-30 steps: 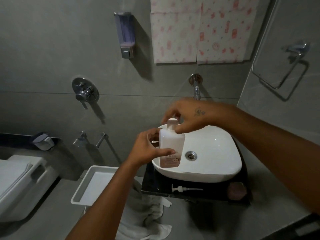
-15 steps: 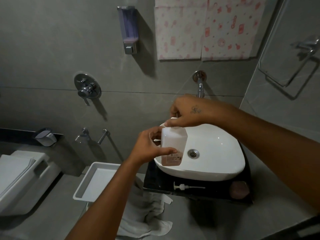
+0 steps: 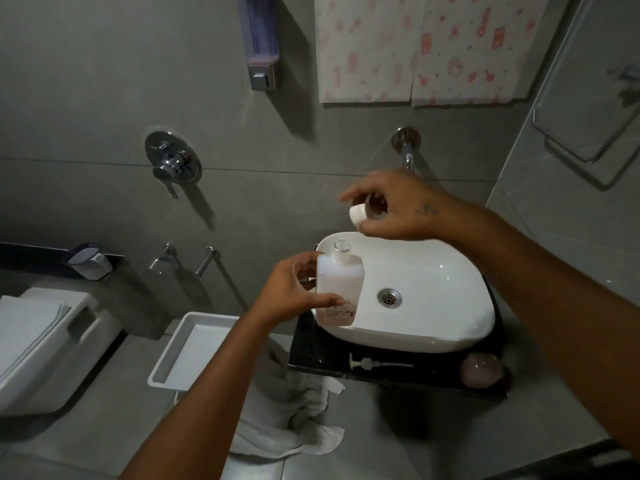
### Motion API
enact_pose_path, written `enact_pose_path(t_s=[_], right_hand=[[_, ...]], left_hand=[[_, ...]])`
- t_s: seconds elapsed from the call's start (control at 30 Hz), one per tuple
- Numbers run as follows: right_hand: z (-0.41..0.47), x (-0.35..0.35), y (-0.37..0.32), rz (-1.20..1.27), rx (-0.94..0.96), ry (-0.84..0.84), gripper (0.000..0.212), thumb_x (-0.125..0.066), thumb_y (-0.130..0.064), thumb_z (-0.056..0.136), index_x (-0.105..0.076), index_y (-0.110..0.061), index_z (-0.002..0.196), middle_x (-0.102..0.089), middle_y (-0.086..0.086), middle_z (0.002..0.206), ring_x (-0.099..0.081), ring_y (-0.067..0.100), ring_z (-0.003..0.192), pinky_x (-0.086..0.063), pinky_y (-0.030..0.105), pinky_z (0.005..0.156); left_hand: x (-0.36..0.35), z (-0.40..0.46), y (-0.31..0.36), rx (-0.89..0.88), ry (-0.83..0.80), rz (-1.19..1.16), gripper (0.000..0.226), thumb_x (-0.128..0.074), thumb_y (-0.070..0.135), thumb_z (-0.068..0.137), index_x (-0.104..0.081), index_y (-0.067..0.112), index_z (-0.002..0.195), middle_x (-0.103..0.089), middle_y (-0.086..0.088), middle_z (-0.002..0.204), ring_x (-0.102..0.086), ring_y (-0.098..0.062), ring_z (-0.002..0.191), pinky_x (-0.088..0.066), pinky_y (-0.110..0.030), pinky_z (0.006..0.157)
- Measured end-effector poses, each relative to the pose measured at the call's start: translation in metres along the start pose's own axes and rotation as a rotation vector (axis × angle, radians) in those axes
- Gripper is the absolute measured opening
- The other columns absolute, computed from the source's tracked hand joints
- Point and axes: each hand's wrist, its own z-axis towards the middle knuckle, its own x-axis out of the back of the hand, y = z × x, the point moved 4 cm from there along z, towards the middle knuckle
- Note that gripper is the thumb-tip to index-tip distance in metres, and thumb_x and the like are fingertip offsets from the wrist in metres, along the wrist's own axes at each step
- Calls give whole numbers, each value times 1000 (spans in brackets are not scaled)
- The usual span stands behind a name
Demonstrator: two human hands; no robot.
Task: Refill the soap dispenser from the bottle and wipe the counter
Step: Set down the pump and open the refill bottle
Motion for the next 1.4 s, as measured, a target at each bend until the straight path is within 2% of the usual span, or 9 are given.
enact_pose_path(t_s=[0.1, 0.27, 0.37, 0.5, 0.63, 0.83, 1.17, 1.27, 1.4], right_hand=[[-25, -38, 33, 233, -185, 138, 45, -79, -12, 77, -74, -23, 120, -66, -16, 93, -60, -10, 73, -45, 8, 70], [-80, -154, 75, 521, -466, 234, 35, -81, -5, 73, -78, -25, 102, -76, -7, 96, -73, 8, 85, -56, 15, 80], [-104, -233, 87, 619, -634, 214, 33, -84, -5, 73, -76, -26, 97, -76, -7, 92, -75, 12, 85, -63, 32, 83], [-115, -315, 98, 491, -740, 181, 27, -86, -17, 74, -78, -19, 100, -77, 0, 89, -66, 9, 75, -60, 41, 80], [-107, -362, 106, 290, -792, 99, 30, -80, -28, 81, -75, -20, 109, -75, 5, 106, -64, 30, 103, -54, 41, 90], [-91, -386, 112, 113, -811, 92, 25, -78, -23, 81, -75, -24, 106, -76, 5, 102, -60, 34, 106, -51, 40, 88], [-85, -403, 119, 70, -791, 9, 22, -74, -25, 82, -73, -22, 104, -76, -1, 110, -57, 29, 109, -48, 36, 91], [-92, -392, 117, 210, -813, 93, 42, -81, -26, 80, -73, -19, 121, -74, 1, 119, -57, 26, 120, -49, 37, 100], [-144, -355, 123, 326, -889, 428, 24, -85, -16, 78, -77, -13, 100, -73, 4, 99, -68, 26, 97, -57, 37, 87]], left_hand=[[5, -4, -29, 72, -6, -25, 68, -99, 14, 58, -67, 25, 117, -77, 7, 112, -74, -10, 106, -61, -26, 85], [8, -20, -87, 212, -62, -28, 71, -96, 5, 61, -64, 34, 117, -74, 23, 112, -70, 3, 105, -59, -16, 76], [7, -28, -124, 288, -66, -5, 70, -95, 3, 59, -65, 35, 114, -74, 23, 110, -71, 4, 102, -58, -18, 75], [2, -31, -170, 371, -70, 17, 73, -94, 5, 58, -64, 36, 116, -74, 22, 112, -70, 1, 105, -61, -29, 86], [-4, -29, -201, 407, -96, 29, 72, -91, 5, 59, -63, 47, 111, -73, 26, 109, -70, 4, 101, -57, -18, 79], [-5, -32, -231, 444, -85, 57, 74, -90, -1, 61, -60, 47, 108, -70, 36, 100, -67, 15, 93, -51, -4, 70], [-9, -28, -241, 433, -112, 26, 72, -90, -2, 64, -61, 44, 111, -73, 13, 114, -70, 4, 100, -56, -13, 74], [-9, -26, -241, 419, -126, 25, 74, -91, -2, 65, -60, 45, 113, -71, 13, 116, -69, -4, 105, -57, -16, 78], [-8, -26, -244, 381, -133, 20, 75, -88, -10, 66, -59, 23, 127, -71, -3, 119, -69, -16, 106, -58, -24, 91]])
